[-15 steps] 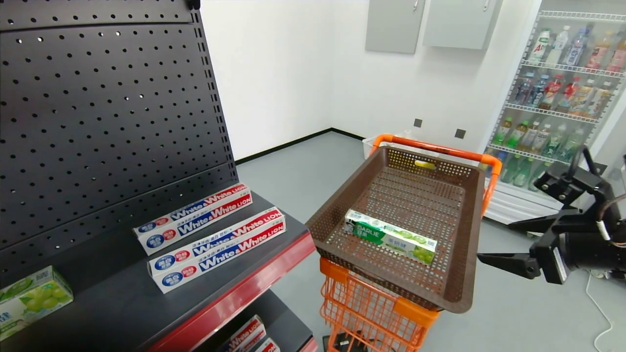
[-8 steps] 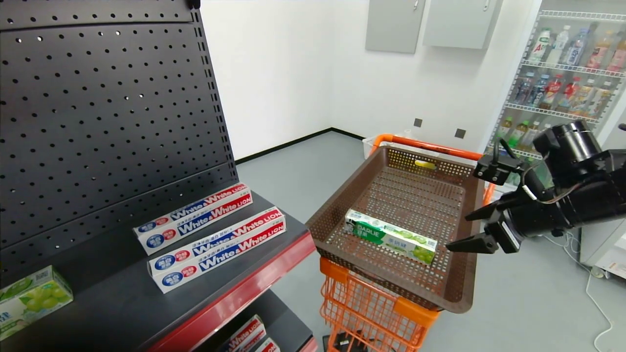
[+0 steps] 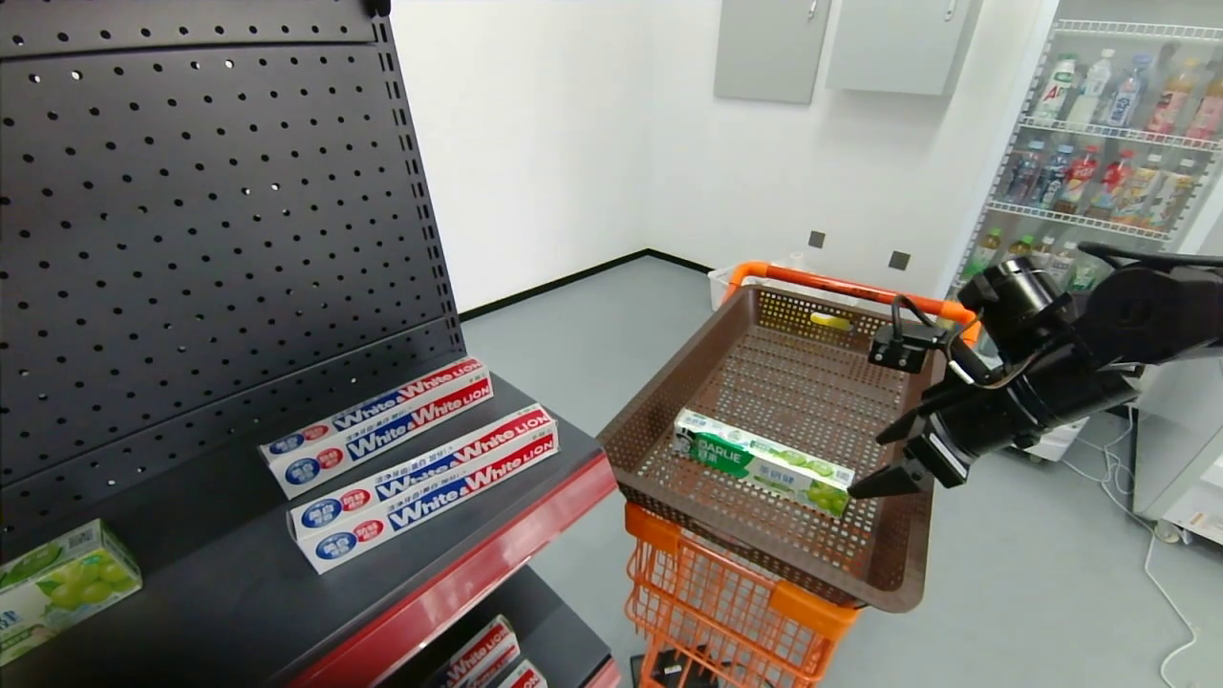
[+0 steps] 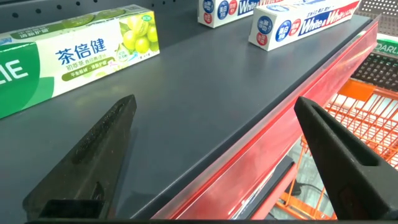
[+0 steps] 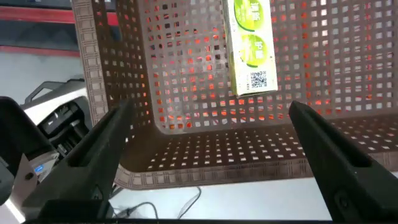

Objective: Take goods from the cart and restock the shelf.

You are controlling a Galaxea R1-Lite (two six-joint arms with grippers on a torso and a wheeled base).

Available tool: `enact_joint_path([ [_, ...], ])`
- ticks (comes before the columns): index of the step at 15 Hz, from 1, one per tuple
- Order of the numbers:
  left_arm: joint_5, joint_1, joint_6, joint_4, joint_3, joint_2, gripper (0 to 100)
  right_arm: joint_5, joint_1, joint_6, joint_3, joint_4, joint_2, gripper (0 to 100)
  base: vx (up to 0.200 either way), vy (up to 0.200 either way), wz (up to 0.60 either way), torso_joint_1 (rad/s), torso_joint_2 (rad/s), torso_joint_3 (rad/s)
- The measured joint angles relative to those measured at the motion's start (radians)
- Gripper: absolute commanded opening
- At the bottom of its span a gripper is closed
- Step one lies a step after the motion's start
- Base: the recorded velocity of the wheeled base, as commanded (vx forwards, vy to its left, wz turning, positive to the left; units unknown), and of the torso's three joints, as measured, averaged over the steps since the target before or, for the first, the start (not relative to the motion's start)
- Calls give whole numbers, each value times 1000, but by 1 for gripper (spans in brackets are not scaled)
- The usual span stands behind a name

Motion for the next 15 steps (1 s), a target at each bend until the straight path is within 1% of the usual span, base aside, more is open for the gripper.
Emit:
enact_joint_path([
  [3,0,0,0,0,0,0,100,-2,13,0,-74,42,56,100,0,0,0,0,0,0],
  [5,0,0,0,0,0,0,100,-7,31,-1,-108,42,97,100,0,0,0,0,0,0],
  [11,0,0,0,0,0,0,100,-9,33,-16,-167,46,173,100,0,0,0,0,0,0],
  [15,0,0,0,0,0,0,100,-9,28,-30,-176,51,199,100,0,0,0,0,0,0],
])
